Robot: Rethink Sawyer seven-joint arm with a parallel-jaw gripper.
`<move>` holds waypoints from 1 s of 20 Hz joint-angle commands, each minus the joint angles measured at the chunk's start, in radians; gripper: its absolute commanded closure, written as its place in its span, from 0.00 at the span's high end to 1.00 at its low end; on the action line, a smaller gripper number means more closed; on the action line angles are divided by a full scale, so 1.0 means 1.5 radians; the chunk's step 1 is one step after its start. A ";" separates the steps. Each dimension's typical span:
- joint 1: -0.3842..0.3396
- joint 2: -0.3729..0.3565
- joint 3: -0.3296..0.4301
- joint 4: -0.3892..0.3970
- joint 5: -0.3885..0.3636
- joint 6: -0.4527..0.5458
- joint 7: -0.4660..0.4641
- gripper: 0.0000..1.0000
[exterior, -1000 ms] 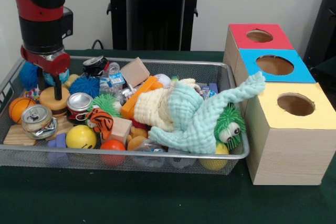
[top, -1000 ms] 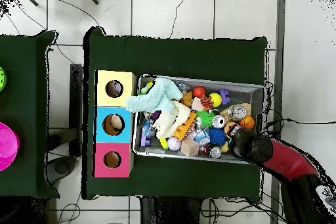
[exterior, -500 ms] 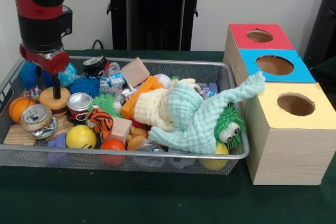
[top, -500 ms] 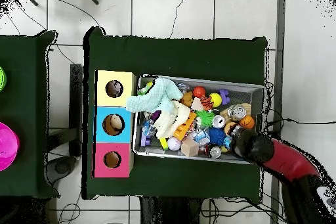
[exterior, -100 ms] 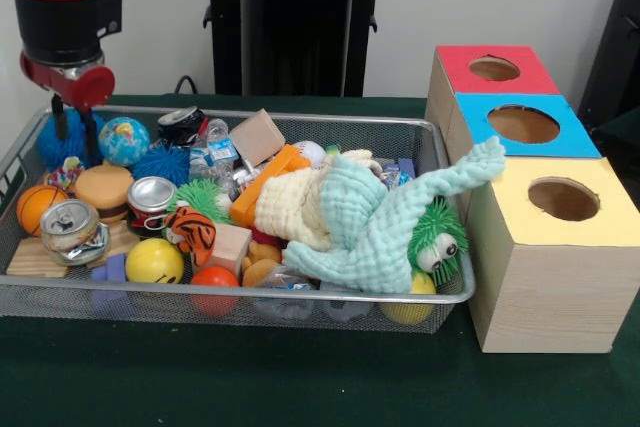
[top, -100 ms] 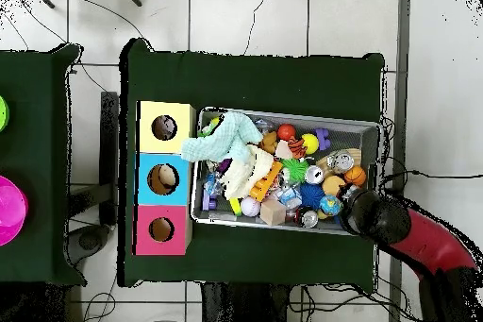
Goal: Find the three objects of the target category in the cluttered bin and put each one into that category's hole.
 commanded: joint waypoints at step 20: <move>-0.002 0.092 -0.021 -0.006 0.003 -0.038 0.087 1.00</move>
